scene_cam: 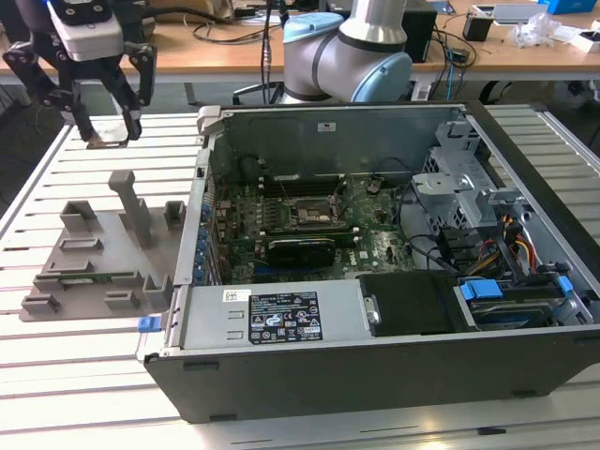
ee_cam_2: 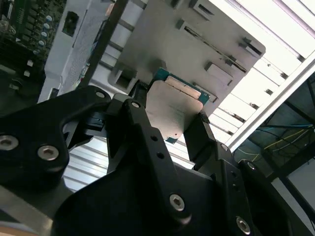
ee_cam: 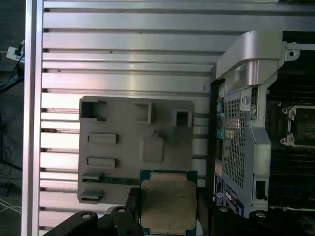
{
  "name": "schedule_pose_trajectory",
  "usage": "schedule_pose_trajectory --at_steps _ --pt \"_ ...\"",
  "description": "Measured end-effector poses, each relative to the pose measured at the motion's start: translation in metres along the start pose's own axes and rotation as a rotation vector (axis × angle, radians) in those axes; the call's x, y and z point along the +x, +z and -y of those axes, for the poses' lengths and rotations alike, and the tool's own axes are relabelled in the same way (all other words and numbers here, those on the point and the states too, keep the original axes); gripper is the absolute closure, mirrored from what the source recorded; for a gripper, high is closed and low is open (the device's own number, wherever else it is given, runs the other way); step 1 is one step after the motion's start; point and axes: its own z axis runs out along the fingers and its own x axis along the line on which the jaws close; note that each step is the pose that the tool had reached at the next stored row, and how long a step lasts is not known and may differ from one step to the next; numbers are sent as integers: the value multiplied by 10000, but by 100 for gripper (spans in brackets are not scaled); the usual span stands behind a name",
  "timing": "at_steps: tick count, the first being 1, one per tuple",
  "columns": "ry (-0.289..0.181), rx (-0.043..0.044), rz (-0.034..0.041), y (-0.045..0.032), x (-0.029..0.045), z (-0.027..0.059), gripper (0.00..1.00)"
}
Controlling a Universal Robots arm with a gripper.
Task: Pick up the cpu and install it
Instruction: 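Pick up the cpu and move it towards the insertion slot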
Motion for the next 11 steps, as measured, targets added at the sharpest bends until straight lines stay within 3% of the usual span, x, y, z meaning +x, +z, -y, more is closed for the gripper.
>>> schedule_pose_trajectory --at_steps 3,11 --pt "0 0 -3 -9 -217 7 45" --pt "0 0 -9 -22 -564 19 45"
